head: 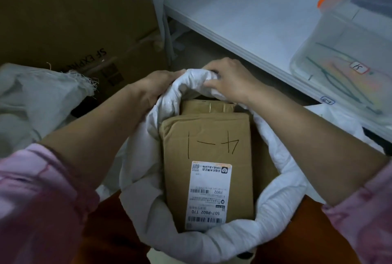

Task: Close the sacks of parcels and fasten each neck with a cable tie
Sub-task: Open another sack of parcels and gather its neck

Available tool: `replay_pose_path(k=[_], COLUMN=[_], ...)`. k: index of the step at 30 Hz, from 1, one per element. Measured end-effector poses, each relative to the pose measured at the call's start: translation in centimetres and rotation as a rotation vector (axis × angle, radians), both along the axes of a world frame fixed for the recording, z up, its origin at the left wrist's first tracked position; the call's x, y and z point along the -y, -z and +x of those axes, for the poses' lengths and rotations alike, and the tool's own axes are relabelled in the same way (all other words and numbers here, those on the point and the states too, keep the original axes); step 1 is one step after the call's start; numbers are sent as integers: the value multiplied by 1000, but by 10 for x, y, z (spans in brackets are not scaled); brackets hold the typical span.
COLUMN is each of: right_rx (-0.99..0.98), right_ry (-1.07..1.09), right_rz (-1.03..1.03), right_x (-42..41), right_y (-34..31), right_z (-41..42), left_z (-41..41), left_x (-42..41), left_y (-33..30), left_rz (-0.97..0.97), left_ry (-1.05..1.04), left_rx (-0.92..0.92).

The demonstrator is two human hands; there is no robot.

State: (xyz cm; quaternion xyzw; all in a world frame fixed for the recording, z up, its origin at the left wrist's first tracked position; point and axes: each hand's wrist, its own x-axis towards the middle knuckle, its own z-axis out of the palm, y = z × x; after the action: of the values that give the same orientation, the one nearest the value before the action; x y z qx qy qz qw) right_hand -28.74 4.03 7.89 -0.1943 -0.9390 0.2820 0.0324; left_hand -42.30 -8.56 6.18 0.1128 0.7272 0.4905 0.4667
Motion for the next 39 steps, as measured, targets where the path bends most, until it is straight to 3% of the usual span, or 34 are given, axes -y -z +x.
replay_pose_path(k=[2, 7, 11, 14, 16, 18, 20, 22, 24, 27, 32, 37, 39], right_rx=[11, 345, 416, 475, 450, 387, 314, 203, 143, 353, 316, 367, 372], right_ry=[39, 37, 165, 199, 277, 305, 184, 93, -49, -237, -268, -202, -204], right_rz=[-95, -366, -692, -788, -746, -479, -84, 94, 122, 72, 464, 545, 521], right_x=[-4, -31, -51, -47, -39, -29, -15, 20, 62, 122, 158, 168, 178], right_y=[3, 0, 14, 20, 19, 13, 4, -19, -43, -61, -25, 7, 14], right_z=[-6, -22, -32, -34, -39, -44, -45, -29, -2, 35, 44, 45, 45], left_z=[1, 15, 28, 30, 19, -2, -15, -17, -13, -12, -23, -17, -12], left_x=[0, 7, 36, 46, 51, 59, 67, 67, 65, 64, 72, 107, 120], left_y=[-1, -25, -23, -19, -17, -7, 7, 21, 30, 38, 55, 61, 57], left_rz=[-23, -517, -766, -773, -639, -426, -238, -109, -39, -47, 124, 189, 87], left_ry=[25, 385, 583, 654, 548, 207, -47, -192, -351, -434, -763, -733, -702], left_rx=[-7, -915, -1122, -994, -699, -212, 221, 398, 374, 241, 520, 535, 472])
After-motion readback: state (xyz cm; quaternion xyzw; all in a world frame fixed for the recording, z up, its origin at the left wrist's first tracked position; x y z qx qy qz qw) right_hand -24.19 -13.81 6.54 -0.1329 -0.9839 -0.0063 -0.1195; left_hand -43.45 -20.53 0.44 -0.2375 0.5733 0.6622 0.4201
